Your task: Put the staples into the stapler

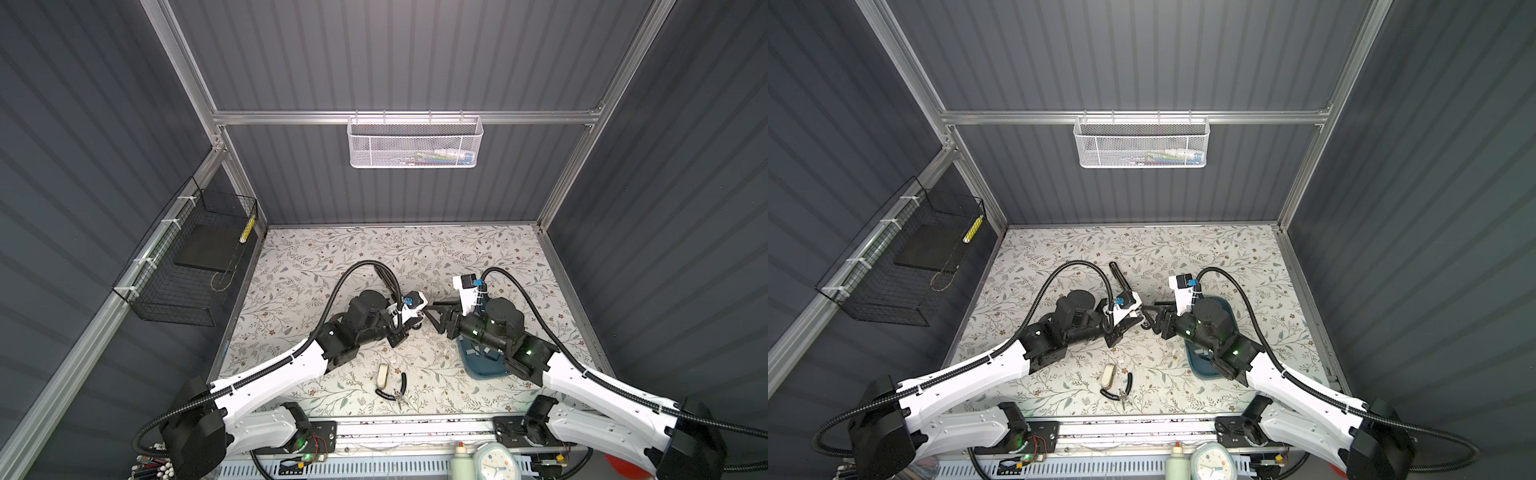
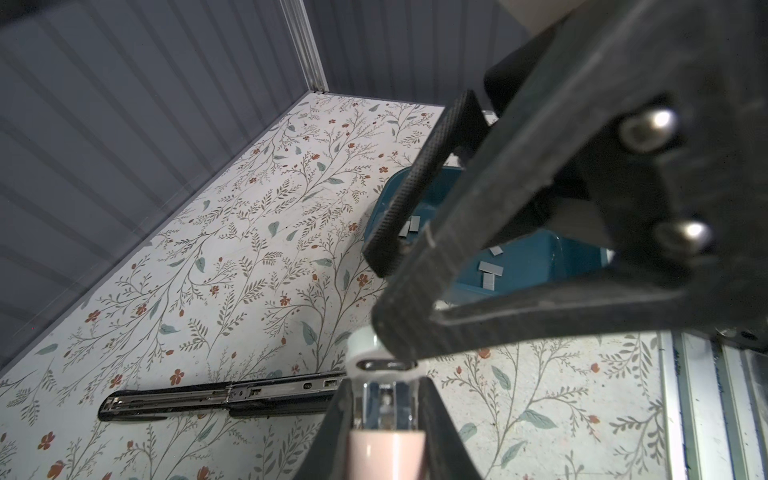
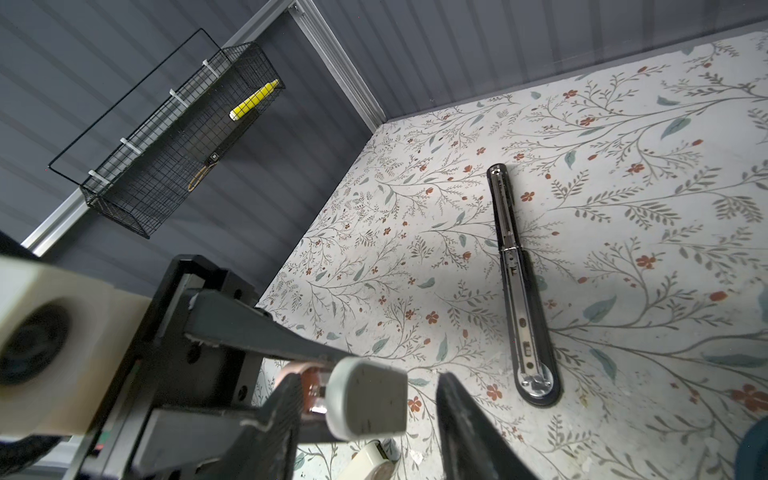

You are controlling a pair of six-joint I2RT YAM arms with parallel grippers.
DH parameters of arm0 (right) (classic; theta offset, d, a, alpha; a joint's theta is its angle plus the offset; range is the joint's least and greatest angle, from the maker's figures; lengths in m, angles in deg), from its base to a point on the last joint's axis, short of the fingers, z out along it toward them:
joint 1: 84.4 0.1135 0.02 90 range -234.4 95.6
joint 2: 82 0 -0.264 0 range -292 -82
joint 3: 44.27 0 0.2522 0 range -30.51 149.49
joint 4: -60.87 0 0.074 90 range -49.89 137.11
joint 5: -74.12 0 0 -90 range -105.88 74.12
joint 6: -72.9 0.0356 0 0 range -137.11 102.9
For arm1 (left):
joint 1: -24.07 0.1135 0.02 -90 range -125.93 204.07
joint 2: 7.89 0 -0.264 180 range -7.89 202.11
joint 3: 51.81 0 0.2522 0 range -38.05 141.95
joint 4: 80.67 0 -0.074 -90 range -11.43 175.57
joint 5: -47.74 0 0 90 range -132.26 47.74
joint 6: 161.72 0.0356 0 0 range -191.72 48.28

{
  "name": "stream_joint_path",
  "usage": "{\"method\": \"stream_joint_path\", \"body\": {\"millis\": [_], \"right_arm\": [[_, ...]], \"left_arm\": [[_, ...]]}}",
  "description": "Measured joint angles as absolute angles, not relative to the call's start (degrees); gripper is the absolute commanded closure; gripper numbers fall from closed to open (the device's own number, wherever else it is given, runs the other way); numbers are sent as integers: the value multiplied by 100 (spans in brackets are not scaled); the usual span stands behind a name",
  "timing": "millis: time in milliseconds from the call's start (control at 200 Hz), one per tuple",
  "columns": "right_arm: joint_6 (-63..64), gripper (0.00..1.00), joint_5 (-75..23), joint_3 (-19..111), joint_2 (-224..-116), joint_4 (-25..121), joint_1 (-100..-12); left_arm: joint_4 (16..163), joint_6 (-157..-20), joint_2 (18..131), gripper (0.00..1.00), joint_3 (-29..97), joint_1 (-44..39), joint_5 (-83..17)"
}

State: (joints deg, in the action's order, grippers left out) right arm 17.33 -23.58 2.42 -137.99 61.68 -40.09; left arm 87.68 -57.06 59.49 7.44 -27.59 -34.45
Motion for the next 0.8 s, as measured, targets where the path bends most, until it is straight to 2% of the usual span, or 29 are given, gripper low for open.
{"method": "stream_joint_path", "body": {"millis": [185,515,801], "right_arm": [[1751,51,-2356,322,-14050,6245,-3993],[1755,60,-2032,425,-14260,6203,-3969],[1759,61,-1788,626,-14553,6188,-3974]], "left_arm": [[8696,-5689,5953,100,786,-2759,-3375],[8672,-5689,5953,100,786,-2756,-3331],[8669,-5691,5918,100,786,-2735,-3379]]}}
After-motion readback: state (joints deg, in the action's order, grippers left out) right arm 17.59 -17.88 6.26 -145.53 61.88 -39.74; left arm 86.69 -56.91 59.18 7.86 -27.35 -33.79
